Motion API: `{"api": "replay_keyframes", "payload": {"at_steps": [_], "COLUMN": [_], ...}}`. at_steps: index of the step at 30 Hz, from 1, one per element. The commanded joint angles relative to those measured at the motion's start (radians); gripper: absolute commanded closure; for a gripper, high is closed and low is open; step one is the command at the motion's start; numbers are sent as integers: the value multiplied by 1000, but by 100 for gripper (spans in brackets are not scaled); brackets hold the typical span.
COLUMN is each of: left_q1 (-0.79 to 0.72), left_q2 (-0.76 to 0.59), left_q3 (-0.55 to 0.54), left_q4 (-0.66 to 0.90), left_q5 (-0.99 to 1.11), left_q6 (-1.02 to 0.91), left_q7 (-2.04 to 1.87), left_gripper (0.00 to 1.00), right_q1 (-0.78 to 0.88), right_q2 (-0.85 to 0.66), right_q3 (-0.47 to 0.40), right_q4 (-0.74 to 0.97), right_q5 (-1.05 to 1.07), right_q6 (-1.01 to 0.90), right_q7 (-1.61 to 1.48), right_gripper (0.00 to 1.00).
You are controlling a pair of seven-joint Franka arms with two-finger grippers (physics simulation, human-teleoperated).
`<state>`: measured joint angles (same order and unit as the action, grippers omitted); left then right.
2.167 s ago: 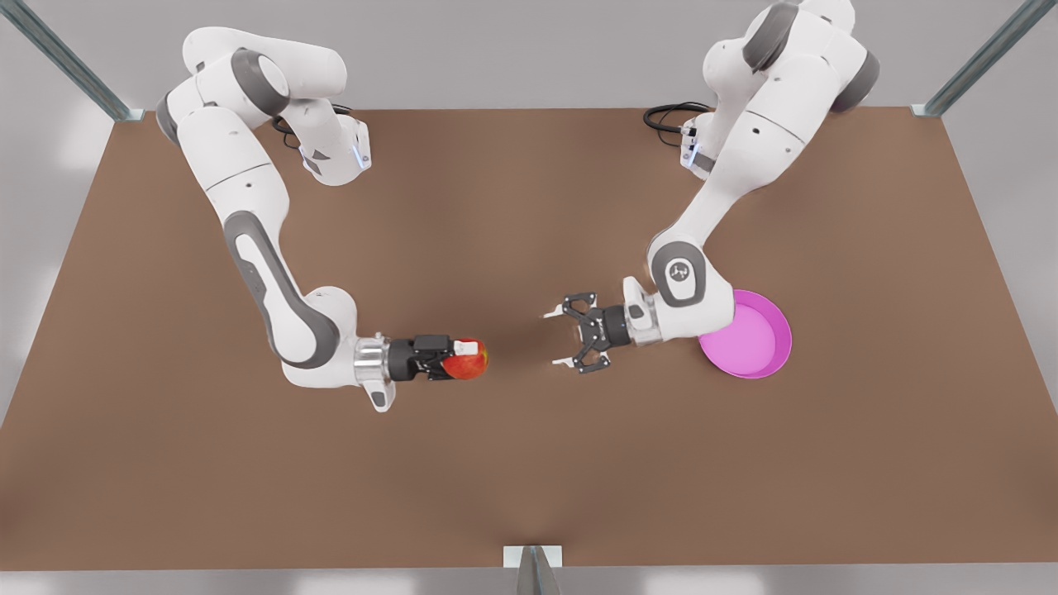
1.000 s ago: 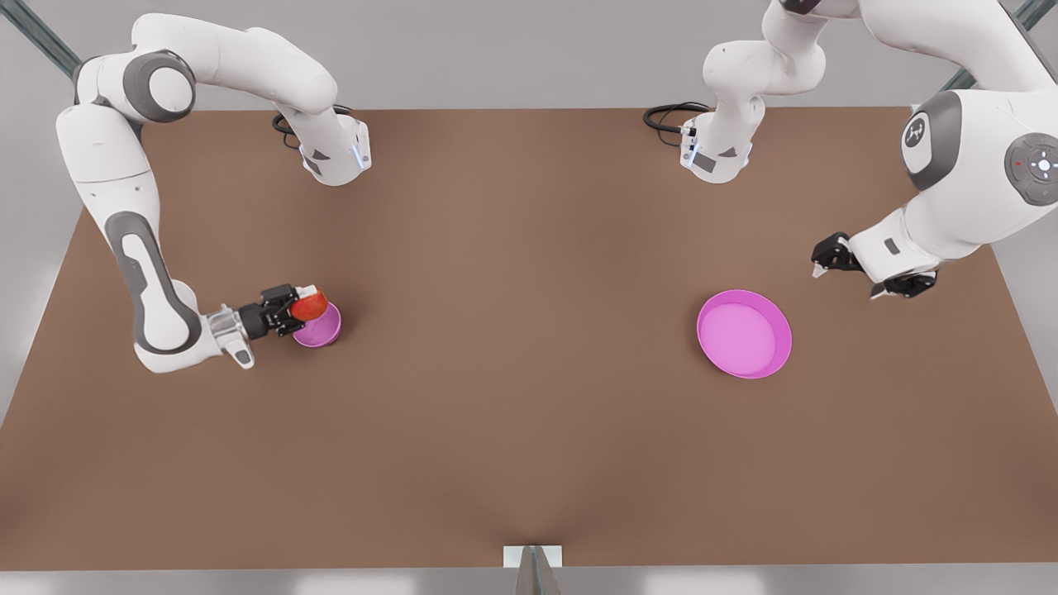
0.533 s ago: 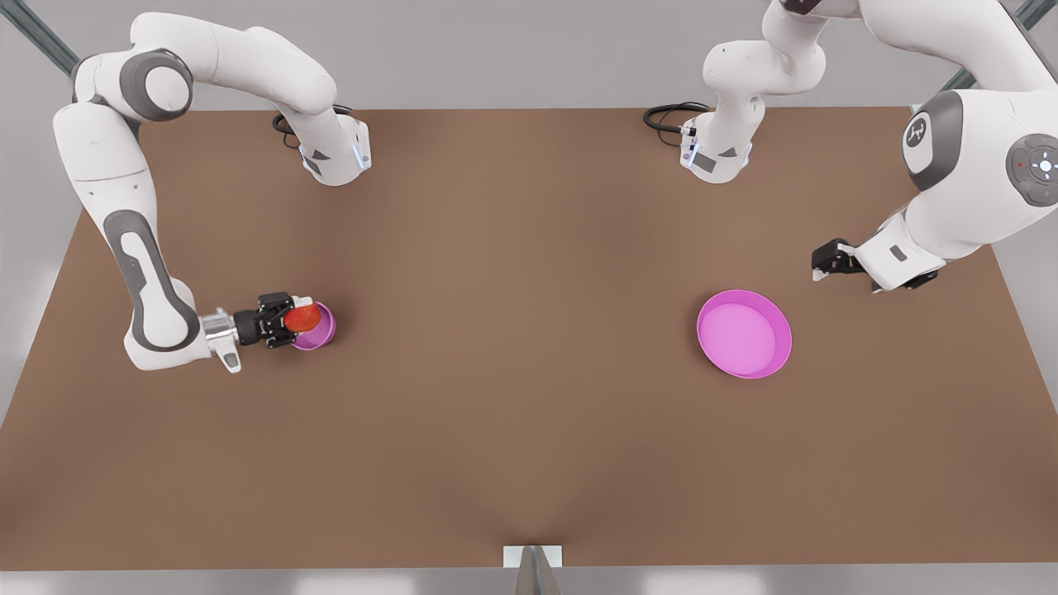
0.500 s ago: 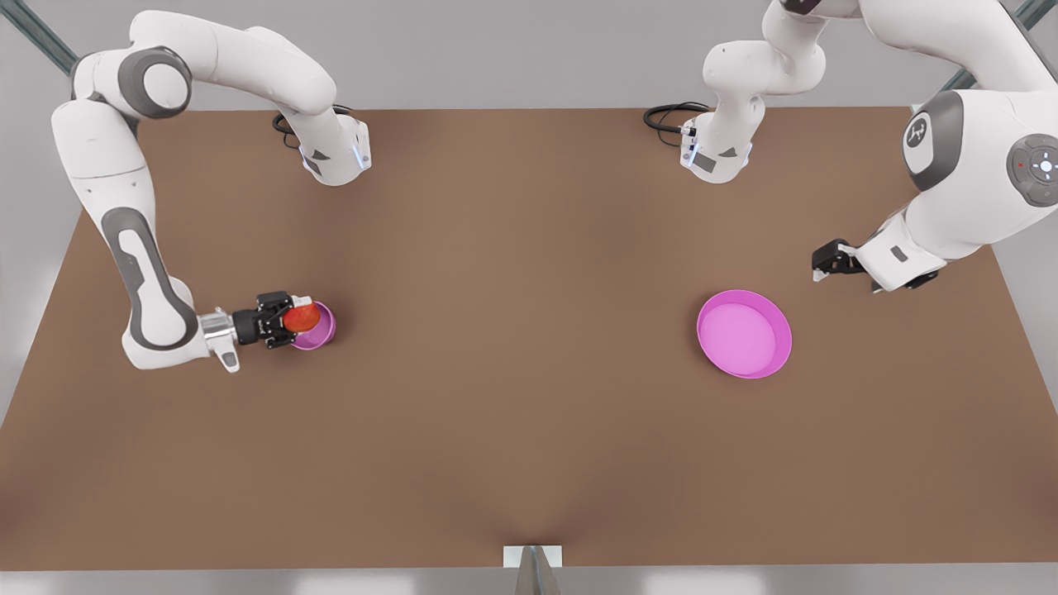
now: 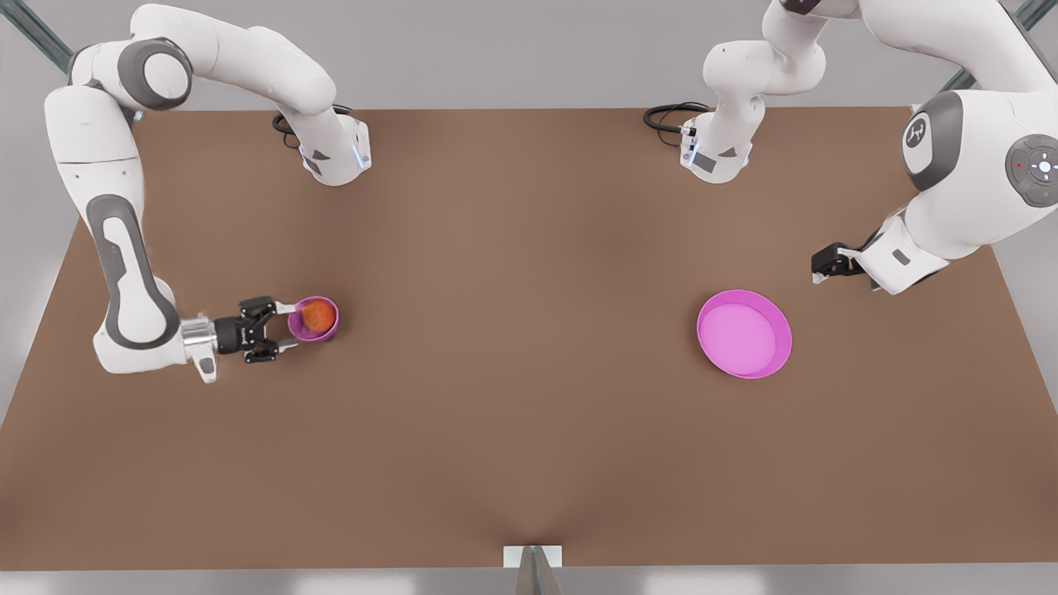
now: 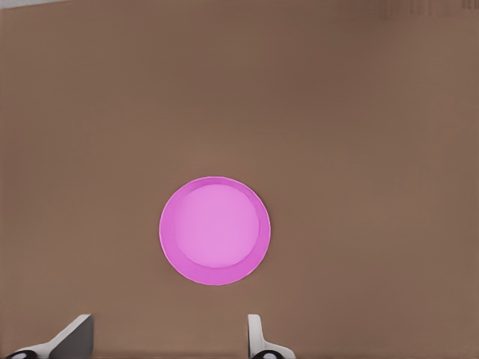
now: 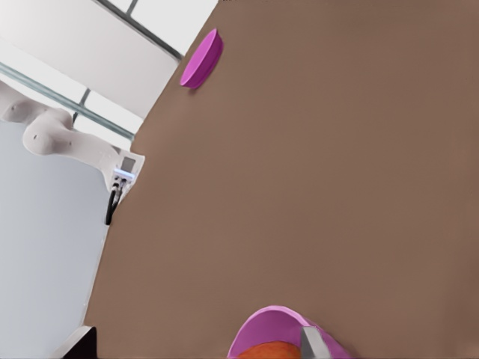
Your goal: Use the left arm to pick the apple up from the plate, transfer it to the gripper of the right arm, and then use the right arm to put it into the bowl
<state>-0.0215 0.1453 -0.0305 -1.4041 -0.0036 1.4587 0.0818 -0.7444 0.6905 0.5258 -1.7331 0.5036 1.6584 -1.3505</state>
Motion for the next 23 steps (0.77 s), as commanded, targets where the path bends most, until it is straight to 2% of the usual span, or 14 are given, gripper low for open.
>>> {"api": "replay_keyframes", "payload": {"at_steps": [1,3,4,5,6,8,9,10,11,12,13,15,21,23], "left_q1": [0,0,0,-3,-5,-6,-6,-6,-6,-6,-6,-8,-9,-9], "left_q2": [-1,-1,-3,-3,-3,-3,-3,-3,-3,-3,-3,-3,-1,-1], "left_q3": [0,0,0,-2,-3,-5,-5,-5,-5,-5,-5,-5,-5,-6], "left_q4": [0,0,2,2,4,8,8,8,8,8,8,8,8,8], "left_q5": [1,1,1,1,1,1,1,1,1,1,1,-1,1,-1], "left_q6": [0,0,0,0,0,0,0,-1,-1,-1,-1,-1,-1,-1], "left_q7": [-60,-60,-60,-62,-62,-62,-62,-62,-62,-62,-62,-62,-62,-63], "left_gripper": [0,0,0,0,0,0,0,0,0,0,0,0,0,0], "right_q1": [7,5,28,48,152,253,269,324,584,797,847,797,810,810], "right_q2": [-6,-5,-6,-3,-15,-127,-167,-317,-432,-485,-586,-583,-477,-477], "right_q3": [17,166,285,474,516,551,551,424,-13,-371,-535,-535,-540,-538], "right_q4": [102,363,478,589,609,603,586,500,495,449,301,253,421,423], "right_q5": [-75,-364,-588,-838,-1005,-1186,-1202,-1105,-833,-653,-531,-542,-539,-540], "right_q6": [-54,-103,-108,-97,-100,-104,-126,-132,-137,-132,-126,-100,-149,-151], "right_q7": [53,174,174,171,174,191,454,854,999,1095,1275,1295,1375,1377], "right_gripper": [0,0,0,0,0,0,0,0,0,0,0,0,0,0]}}
